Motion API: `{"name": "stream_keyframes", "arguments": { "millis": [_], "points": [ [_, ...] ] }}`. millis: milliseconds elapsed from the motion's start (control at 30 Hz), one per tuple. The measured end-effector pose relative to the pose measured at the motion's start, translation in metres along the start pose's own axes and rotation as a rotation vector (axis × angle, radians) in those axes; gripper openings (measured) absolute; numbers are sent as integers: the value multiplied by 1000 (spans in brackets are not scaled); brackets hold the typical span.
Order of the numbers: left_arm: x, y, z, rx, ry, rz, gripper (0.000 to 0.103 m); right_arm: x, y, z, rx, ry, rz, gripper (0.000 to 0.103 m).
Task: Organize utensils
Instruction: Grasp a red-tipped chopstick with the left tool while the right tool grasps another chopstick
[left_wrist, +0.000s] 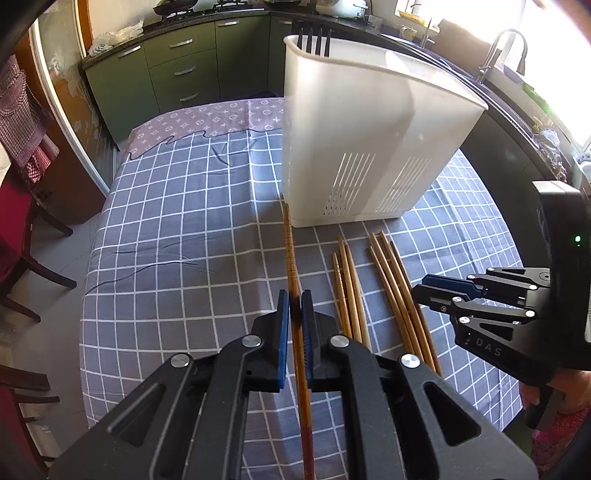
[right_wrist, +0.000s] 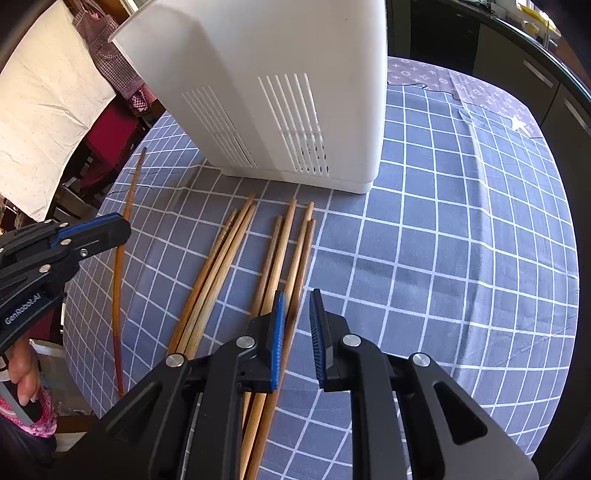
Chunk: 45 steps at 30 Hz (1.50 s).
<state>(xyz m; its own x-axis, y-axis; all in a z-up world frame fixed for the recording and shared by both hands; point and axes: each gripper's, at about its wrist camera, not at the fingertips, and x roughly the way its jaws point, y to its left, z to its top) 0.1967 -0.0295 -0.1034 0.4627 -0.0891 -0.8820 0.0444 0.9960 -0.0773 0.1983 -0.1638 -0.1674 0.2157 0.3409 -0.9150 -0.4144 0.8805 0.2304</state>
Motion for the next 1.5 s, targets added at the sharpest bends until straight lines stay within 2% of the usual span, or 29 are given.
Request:
{"name": "stream_keyframes", "arguments": {
  "millis": [400, 667, 867, 1100, 1333, 1433, 1500],
  "points": [
    [-18, -3, 5, 18, -53, -7, 7, 14, 12, 8, -24, 21, -41, 15],
    [3, -4, 2, 14, 18, -9, 7, 19, 14, 14, -28, 29, -79, 15],
    [13, -1, 2, 10, 50, 8, 7, 22, 11, 13, -19, 35, -50, 15],
    [35, -1, -1, 3, 118, 20, 7, 26, 23, 16, -49, 27, -98, 15],
    [54, -3, 0, -6, 157, 33, 7, 26, 26, 15, -56, 26, -103, 15],
    [61, -2, 2, -12, 170, 45, 8, 28, 30, 15, -58, 25, -106, 15],
    [65, -1, 3, -12, 178, 54, 13, 29, 31, 15, -62, 24, -108, 15]
  ]
}}
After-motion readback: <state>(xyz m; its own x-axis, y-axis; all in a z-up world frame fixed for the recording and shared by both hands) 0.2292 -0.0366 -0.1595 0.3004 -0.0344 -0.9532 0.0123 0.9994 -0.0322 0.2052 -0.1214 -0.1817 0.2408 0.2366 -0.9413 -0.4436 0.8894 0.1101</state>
